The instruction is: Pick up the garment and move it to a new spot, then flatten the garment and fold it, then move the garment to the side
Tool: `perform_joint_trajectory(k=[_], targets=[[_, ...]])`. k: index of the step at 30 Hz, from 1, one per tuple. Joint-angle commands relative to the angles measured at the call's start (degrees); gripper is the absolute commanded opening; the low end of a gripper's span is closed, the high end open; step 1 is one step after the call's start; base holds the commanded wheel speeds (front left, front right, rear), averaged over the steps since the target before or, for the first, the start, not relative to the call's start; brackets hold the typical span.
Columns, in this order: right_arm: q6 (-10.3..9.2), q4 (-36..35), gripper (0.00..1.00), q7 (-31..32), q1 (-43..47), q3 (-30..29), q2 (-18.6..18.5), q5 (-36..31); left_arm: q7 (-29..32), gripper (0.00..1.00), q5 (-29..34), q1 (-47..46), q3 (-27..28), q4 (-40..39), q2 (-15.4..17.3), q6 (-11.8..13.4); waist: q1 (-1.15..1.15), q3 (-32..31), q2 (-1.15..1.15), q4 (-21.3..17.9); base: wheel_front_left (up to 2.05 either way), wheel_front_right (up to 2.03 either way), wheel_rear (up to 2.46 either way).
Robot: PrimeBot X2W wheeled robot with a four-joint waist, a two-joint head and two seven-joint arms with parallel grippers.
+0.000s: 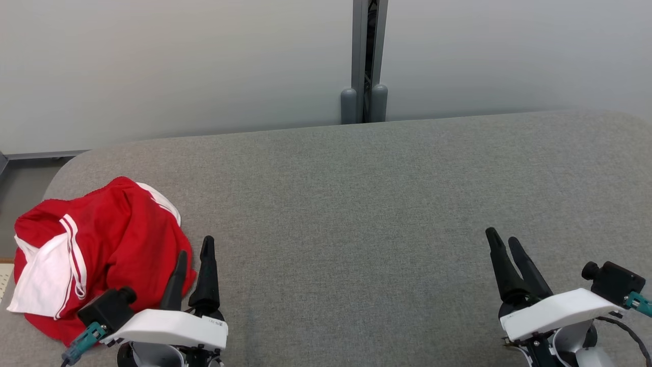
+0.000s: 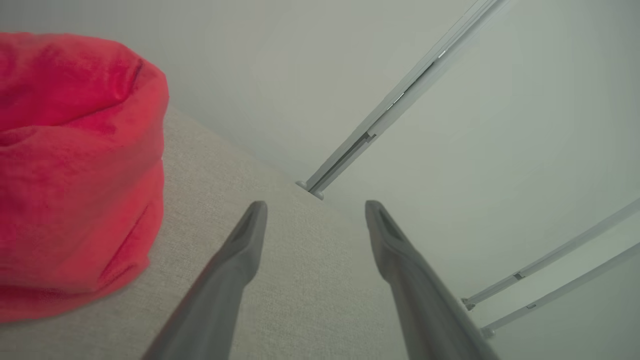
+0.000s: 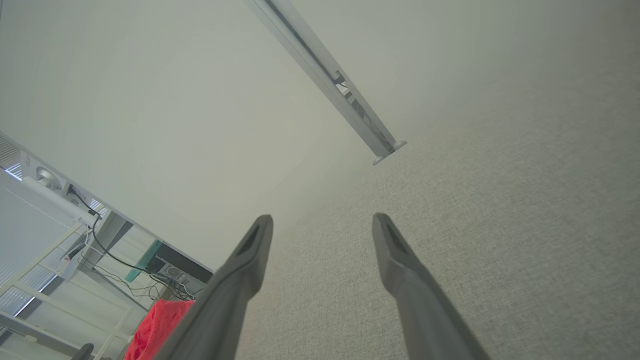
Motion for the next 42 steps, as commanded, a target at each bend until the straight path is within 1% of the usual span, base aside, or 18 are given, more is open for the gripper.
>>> perform_joint_trajectory(k=[1,2,8,13,23,27,33,37,42], targets=[[0.05,-1.1,1.00,-0.9,-1.1,0.7,-0.6,-1.8,-0.4,1.00,2.4,-0.3,-0.1,-1.4,0.2,0.6,0.00,0.0,0.00,0.0,0.00,0.00,0.00],[0.06,-1.4,1.00,-1.4,-1.0,1.3,-0.6,-2.9,-0.7,1.00,5.4,0.0,-0.7,-1.8,0.2,0.9,0.00,-0.1,0.00,-0.1,0.00,0.00,0.00],[0.06,-1.2,1.00,-2.8,-0.4,2.0,-0.7,-6.6,-1.3,1.00,9.1,1.0,-0.7,-3.3,0.3,2.8,0.00,-0.3,0.00,-0.3,0.00,0.00,0.00],[0.07,-1.1,1.00,-3.9,0.1,3.3,-0.8,-8.6,-1.9,1.00,12.5,2.0,-0.5,-3.5,0.3,3.5,0.00,-0.5,0.00,-0.6,0.00,0.00,0.00],[0.08,-1.5,1.00,-6.0,0.6,3.3,-0.9,-14.2,-2.9,1.00,18.0,3.0,-0.3,-4.9,0.3,5.3,0.00,-0.6,0.00,-1.2,0.00,0.00,0.00],[0.08,-1.7,1.00,-6.9,0.8,3.8,-1.0,-16.4,-3.2,1.00,19.7,3.2,-0.4,-6.1,0.3,5.7,0.00,-0.6,0.00,-1.4,0.00,0.00,0.00],[0.09,-2.2,1.00,-8.0,1.5,4.3,-1.1,-19.5,-3.8,1.00,22.9,3.7,-0.1,-6.9,0.4,5.4,0.00,-0.7,0.00,-1.9,0.00,0.00,0.00],[0.09,-2.6,1.00,-8.7,1.8,4.4,-1.1,-21.5,-4.2,1.00,25.4,4.1,0.0,-7.3,0.4,5.9,0.00,-0.8,0.00,-2.2,0.00,0.00,0.00],[0.10,-2.8,1.00,-9.4,1.9,4.2,-1.2,-23.2,-4.5,1.00,27.1,4.5,0.1,-7.9,0.4,6.2,0.00,-0.9,0.00,-2.3,0.00,0.00,0.00]])
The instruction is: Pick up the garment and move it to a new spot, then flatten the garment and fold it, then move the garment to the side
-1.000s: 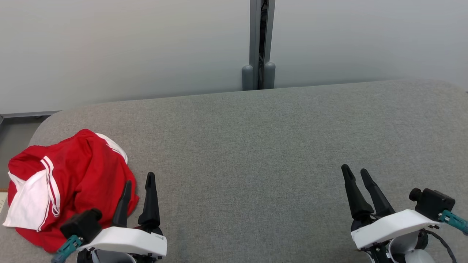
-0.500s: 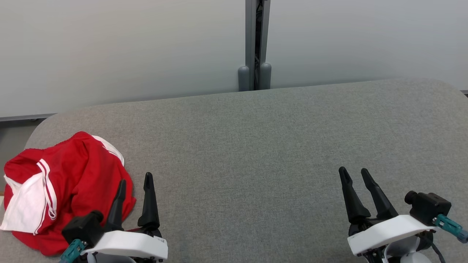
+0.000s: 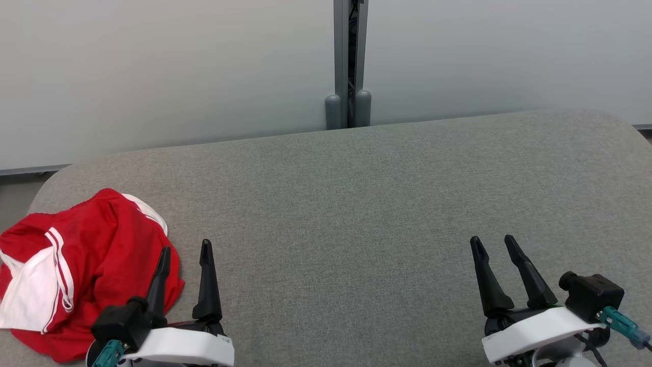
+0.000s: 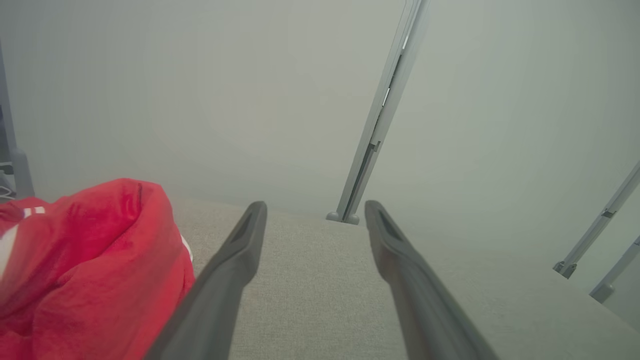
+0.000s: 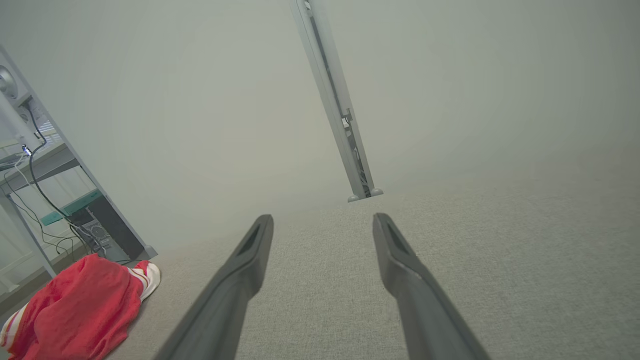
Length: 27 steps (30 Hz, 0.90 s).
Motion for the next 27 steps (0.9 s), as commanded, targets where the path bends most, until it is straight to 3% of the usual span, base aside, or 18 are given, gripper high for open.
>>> perform_joint_trajectory(k=[1,9,27], targets=[[0.09,-0.7,1.00,-0.5,-0.1,0.2,-0.5,-0.9,-0.3,1.00,1.1,0.1,0.2,-0.7,0.3,0.4,0.00,0.0,0.00,0.0,0.00,0.00,0.00],[0.09,-0.9,1.00,-1.9,0.2,1.3,-0.6,-4.3,-0.9,1.00,5.0,1.1,-0.1,0.0,0.3,-0.4,0.00,-0.4,0.00,-0.5,0.00,0.00,0.00],[0.11,-1.4,1.00,-4.6,0.2,3.8,-0.8,-11.9,-2.3,1.00,12.7,2.5,0.0,-1.9,0.4,0.9,0.00,-0.6,0.00,-1.3,0.00,0.00,0.00]])
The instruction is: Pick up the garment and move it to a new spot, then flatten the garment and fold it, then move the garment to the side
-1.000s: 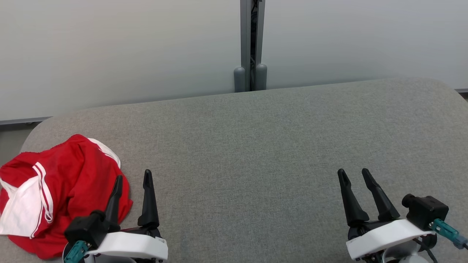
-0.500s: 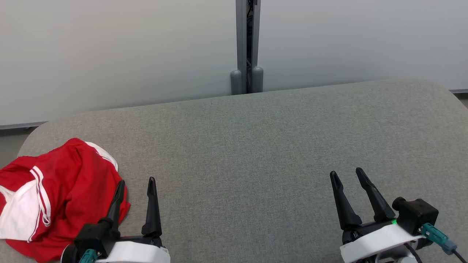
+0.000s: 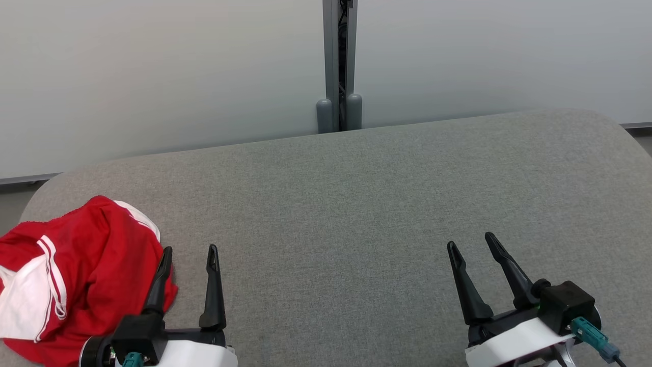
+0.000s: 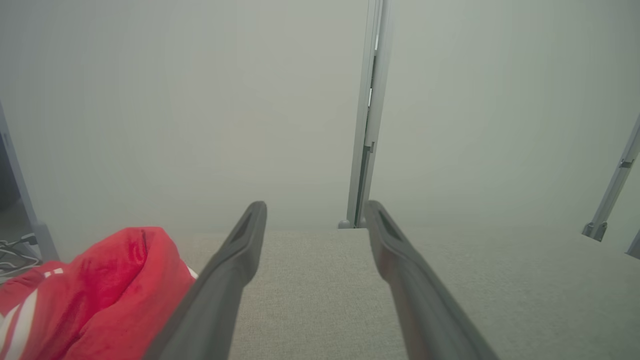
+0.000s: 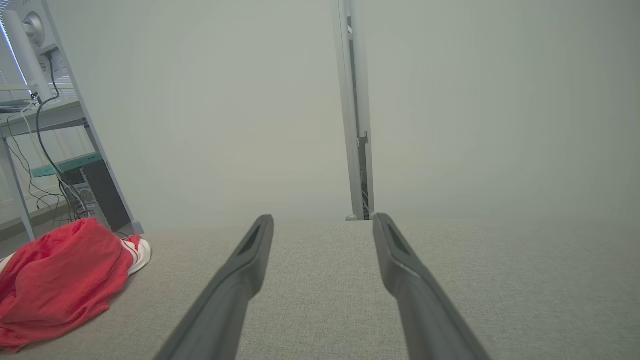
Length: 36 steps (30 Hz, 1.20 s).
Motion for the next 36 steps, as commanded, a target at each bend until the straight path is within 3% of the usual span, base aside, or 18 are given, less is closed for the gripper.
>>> perform_joint_trajectory(k=[1,9,28,36], targets=[[0.10,-0.3,1.00,-0.8,0.0,0.4,-0.5,-1.3,-0.4,1.00,1.6,0.8,0.2,-0.3,0.3,0.2,0.00,-0.1,0.00,-0.1,0.00,0.00,0.00],[0.10,-0.5,1.00,-1.9,0.1,1.3,-0.6,-4.2,-1.0,1.00,3.7,1.5,0.4,0.0,0.3,0.2,0.00,-0.3,0.00,-0.6,0.00,0.00,0.00],[0.10,0.5,1.00,-1.8,0.3,0.1,-0.6,-3.0,-0.9,1.00,3.2,1.3,0.3,1.1,0.3,-0.1,0.00,-0.3,0.00,-0.5,0.00,0.00,0.00],[0.10,0.2,1.00,-1.7,1.1,-0.6,-0.6,-3.4,-0.9,1.00,2.7,1.0,0.5,1.3,0.3,0.0,0.00,-0.4,0.00,1.4,0.00,0.00,0.00]])
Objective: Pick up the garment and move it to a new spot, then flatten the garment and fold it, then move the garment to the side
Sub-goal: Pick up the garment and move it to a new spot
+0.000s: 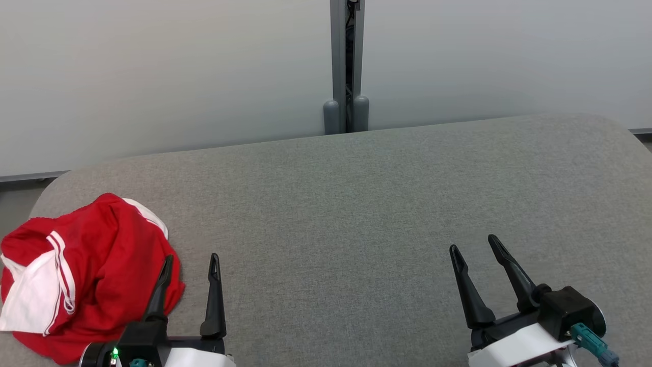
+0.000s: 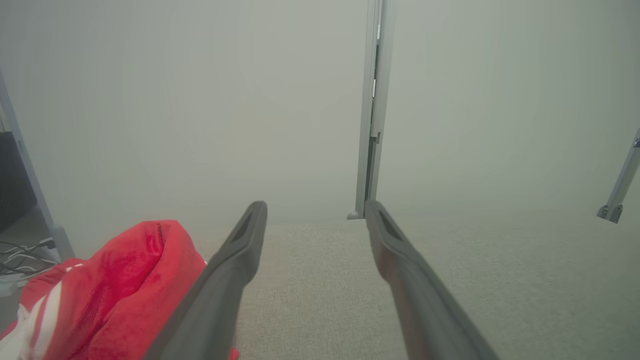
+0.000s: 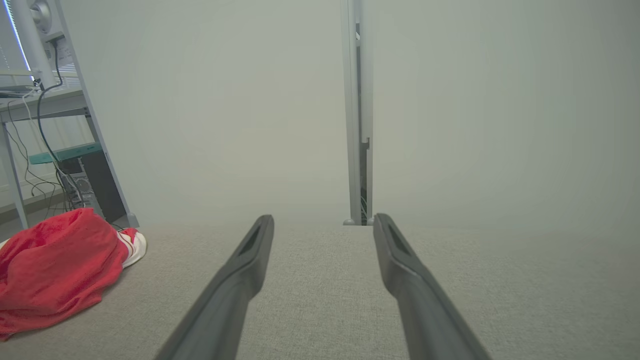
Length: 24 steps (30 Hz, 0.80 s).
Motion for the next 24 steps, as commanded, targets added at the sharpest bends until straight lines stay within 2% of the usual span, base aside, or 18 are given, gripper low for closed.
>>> perform_joint_trajectory(k=[1,11,24], targets=[[0.10,0.1,1.00,-0.4,0.6,-0.2,-0.4,-0.1,-0.2,1.00,-0.4,0.1,0.3,-0.1,0.3,0.3,0.00,-0.1,0.00,0.8,0.00,0.00,0.00],[0.10,-0.3,1.00,-0.4,1.7,0.1,-0.4,0.3,-0.2,1.00,-1.1,1.6,1.9,0.5,0.3,0.0,0.00,-0.4,0.00,6.0,0.00,0.00,0.00],[0.10,-1.0,1.00,-0.4,2.6,-0.4,-0.4,1.1,-0.2,1.00,-1.3,3.4,2.9,-0.3,0.2,0.9,0.00,-1.0,0.00,12.3,0.00,0.00,0.00]])
